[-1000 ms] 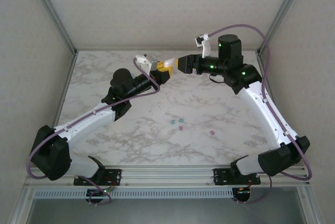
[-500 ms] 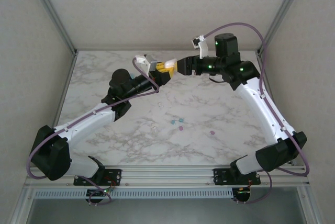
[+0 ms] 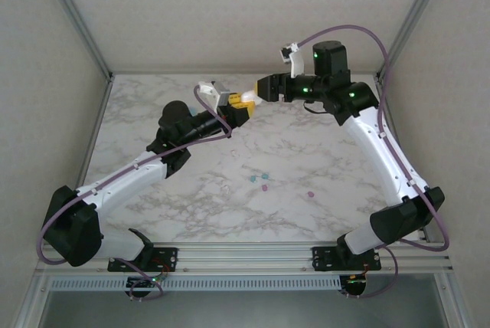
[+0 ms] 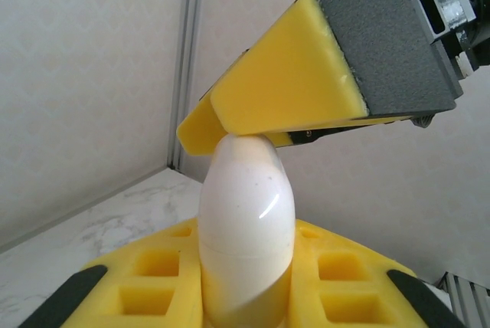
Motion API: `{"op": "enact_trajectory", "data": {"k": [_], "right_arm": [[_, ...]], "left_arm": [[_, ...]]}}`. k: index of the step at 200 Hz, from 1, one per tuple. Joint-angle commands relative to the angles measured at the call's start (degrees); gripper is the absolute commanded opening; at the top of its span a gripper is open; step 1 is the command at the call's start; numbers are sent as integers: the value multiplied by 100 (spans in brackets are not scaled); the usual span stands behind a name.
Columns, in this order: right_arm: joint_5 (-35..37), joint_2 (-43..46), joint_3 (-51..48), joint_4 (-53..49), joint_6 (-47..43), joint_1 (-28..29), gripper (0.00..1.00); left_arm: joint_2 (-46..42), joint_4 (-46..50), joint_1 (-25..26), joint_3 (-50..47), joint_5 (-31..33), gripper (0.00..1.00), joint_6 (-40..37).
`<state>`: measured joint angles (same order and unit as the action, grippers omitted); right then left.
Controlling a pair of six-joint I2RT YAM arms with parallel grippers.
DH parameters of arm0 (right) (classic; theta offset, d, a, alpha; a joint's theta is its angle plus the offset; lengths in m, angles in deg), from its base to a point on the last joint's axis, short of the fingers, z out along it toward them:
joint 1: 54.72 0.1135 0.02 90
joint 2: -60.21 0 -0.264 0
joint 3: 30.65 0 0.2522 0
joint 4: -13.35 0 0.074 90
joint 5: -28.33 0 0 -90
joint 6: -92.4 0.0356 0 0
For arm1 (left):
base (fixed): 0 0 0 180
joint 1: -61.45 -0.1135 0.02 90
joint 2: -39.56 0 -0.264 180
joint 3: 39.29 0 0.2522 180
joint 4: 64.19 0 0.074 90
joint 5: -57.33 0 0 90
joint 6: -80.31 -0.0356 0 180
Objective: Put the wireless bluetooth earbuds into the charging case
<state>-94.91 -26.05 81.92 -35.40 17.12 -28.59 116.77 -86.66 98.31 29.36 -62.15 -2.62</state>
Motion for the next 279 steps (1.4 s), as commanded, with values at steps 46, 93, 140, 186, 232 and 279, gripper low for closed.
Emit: {"op": "enact_trajectory", "data": {"k": [46,93,140,186,232,279], "right_arm": [[-402,259,15,-354,-676,13,68],[-458,158,34,-560,-778,10,68],[-308,27,119,-492,-734,7,67],[-146,-40,148,-304,-625,8,66],[-43,-84,170,0,-473,12,67],[-81,-172,270,108,-379,8,67]], "left_arm": [[-271,-207,-30,-23,163,10,-85],[-294,-234,-30,-14,139,10,-26],[-329,-200,-32,21,35,11,-17],[-329,-233,-30,74,-141,11,49],[-338,-231,-21,92,-234,11,76],[-356,-126,-22,83,-195,10,-11]]}}
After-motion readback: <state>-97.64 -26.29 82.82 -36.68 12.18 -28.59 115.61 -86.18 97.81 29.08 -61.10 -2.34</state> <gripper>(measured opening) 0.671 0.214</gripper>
